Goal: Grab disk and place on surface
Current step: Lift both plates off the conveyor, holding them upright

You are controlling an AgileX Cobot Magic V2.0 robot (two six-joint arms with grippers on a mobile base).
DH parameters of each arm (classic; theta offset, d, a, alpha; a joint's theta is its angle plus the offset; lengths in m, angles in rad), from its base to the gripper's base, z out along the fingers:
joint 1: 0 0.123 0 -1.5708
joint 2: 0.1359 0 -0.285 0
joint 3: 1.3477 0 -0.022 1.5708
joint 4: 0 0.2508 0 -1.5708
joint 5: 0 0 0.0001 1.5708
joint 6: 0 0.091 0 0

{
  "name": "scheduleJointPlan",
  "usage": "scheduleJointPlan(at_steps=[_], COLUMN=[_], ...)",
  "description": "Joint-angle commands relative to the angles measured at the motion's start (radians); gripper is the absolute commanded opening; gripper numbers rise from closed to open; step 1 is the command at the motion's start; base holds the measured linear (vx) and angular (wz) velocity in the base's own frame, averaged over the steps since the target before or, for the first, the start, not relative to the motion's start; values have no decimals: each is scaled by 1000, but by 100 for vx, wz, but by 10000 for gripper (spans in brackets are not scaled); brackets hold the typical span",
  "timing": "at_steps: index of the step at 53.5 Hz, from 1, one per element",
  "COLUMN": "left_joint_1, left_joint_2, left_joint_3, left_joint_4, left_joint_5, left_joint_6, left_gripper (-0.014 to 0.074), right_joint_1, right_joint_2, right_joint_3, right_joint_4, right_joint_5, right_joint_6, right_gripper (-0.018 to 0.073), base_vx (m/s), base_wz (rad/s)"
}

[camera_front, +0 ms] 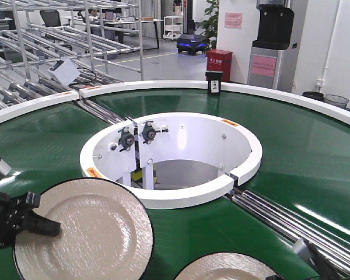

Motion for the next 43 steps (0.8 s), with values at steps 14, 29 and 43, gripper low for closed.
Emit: scheduleJointPlan(at_steps=[14,29,43], left_joint_1=[-3,-136,-341], left_joint_2=[-54,-54,-54], left_joint_3=[-39,-39,-39], left_joint_4=[-114,-157,-259], left_joint_5=[-28,-77,-166], left_joint_6=[-93,-215,-280], left_gripper=[-1,-1,-1], right_joint_1=[-176,-114,37], right_joint_2=[-252,-350,-273], right_joint_3=[-91,-439,-764], right_joint_4=[11,1,-21], right_joint_5=[262,296,255], right_joint_6=[183,461,662], right_gripper=[-8,-8,-8], base_vx=[0,0,0], base_wz=[0,0,0])
